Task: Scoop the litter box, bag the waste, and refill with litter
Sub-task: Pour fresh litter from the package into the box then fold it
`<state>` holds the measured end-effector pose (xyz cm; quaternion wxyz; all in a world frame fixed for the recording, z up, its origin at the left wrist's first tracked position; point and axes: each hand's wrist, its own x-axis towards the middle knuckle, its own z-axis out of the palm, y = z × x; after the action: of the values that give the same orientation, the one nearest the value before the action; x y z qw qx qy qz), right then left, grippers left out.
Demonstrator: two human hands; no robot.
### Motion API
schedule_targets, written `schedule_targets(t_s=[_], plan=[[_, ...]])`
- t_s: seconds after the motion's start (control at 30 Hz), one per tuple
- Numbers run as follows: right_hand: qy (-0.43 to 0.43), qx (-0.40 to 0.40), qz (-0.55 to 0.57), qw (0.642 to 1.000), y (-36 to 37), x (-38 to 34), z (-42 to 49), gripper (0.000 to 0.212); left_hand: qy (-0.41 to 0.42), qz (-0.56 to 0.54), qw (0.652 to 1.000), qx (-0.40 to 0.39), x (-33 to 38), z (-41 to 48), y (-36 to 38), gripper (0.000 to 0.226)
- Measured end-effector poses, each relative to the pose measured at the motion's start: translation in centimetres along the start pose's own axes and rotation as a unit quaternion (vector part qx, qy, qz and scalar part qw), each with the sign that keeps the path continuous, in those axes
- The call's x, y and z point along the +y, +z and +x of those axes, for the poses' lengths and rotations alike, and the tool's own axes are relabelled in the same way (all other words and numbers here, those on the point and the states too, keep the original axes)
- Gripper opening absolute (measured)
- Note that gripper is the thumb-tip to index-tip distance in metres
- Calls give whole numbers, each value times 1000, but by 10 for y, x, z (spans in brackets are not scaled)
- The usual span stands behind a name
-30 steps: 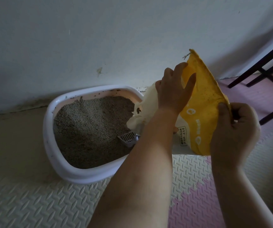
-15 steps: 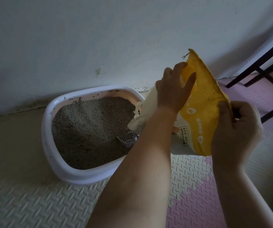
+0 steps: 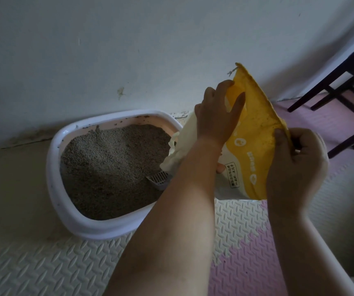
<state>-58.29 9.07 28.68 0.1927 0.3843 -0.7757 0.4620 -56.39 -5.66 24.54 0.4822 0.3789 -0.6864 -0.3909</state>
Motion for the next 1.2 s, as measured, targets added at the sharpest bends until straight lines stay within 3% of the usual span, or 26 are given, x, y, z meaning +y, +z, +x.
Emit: schedule_targets(t_s=[0.67, 0.83, 0.93, 1.07, 1.2], plan=[[8, -10, -12, 1000, -4, 16, 2, 14, -4, -41, 999, 0, -4, -6, 0, 42], [50, -113, -37, 992, -15, 41, 6, 15, -21, -53, 998, -33, -6, -7, 7, 42], [65, -184, -103, 975, -29, 53, 10, 13, 19, -31, 998, -51, -2, -9, 13, 40], [118, -271, -163, 941, -44, 69, 13, 12, 89, -18, 993, -75, 3, -15, 21, 38], [209, -368, -221, 879, -50, 85, 16, 11, 163, 5, 980, -115, 5, -27, 31, 35]])
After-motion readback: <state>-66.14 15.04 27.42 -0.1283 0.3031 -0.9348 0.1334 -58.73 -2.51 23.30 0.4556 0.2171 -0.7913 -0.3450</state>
